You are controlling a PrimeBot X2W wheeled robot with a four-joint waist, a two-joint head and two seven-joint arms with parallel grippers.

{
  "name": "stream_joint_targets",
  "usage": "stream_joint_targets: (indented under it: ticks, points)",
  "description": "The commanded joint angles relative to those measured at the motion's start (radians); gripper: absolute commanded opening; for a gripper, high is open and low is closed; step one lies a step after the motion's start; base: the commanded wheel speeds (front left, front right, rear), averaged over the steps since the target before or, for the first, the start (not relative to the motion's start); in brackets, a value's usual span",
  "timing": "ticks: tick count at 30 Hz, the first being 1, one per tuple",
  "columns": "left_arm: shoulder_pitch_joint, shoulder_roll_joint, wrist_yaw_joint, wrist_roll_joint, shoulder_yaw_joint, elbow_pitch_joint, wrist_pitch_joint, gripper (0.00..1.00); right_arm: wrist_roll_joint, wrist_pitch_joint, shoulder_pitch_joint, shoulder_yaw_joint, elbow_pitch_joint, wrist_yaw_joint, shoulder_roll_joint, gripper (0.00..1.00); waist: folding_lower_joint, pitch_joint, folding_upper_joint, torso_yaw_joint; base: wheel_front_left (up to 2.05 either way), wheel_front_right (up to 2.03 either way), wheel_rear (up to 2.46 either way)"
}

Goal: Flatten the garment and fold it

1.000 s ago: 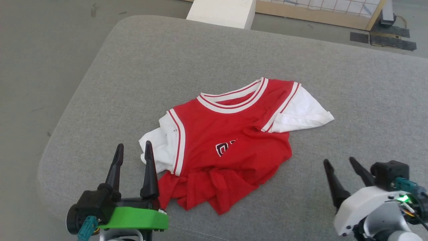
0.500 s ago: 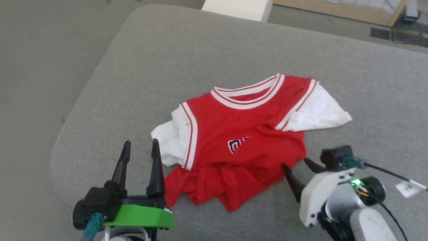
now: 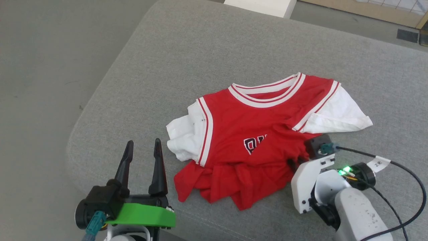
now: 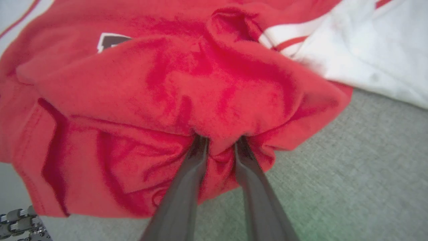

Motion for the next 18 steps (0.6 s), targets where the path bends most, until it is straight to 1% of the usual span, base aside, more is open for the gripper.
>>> stream_joint_targets:
  ticks: [1, 5, 6, 10, 12, 18]
  points:
    - [-0.022, -0.004, 0.009, -0.004, 0.001, 0.000, -0.004, 1.00, -0.003, -0.007, -0.003, -0.007, 0.033, -0.002, -0.002, 0.00, 0.0000, 0.002, 0.0000, -0.005, 0.00, 0.00, 0.00]
    - [-0.023, -0.004, 0.010, 0.000, 0.013, -0.004, -0.004, 1.00, -0.009, -0.030, -0.013, -0.030, 0.015, -0.002, -0.002, 0.00, 0.0000, 0.005, 0.0000, -0.029, 0.00, 0.00, 0.00]
    - [-0.022, -0.004, 0.009, 0.003, 0.019, -0.006, -0.004, 1.00, -0.014, -0.029, 0.002, -0.083, -0.053, -0.002, -0.023, 0.00, 0.0000, 0.005, 0.0000, -0.054, 0.00, 0.00, 0.00]
    - [-0.017, -0.004, 0.003, 0.007, 0.023, -0.004, -0.004, 1.00, -0.013, -0.007, 0.058, -0.186, -0.176, -0.002, -0.072, 0.00, 0.0000, 0.000, 0.0000, -0.087, 0.00, 0.00, 0.00]
    - [-0.017, -0.004, 0.001, 0.010, 0.025, -0.003, -0.004, 1.00, -0.010, 0.007, 0.102, -0.241, -0.241, -0.002, -0.083, 0.00, 0.0000, -0.002, 0.0000, -0.101, 0.00, 0.00, 0.00]
    - [-0.012, -0.004, -0.010, 0.024, 0.033, 0.002, -0.004, 1.00, 0.005, 0.061, 0.270, -0.387, -0.405, -0.002, -0.058, 0.00, 0.0000, -0.009, 0.0000, -0.138, 0.00, 0.00, 0.00]
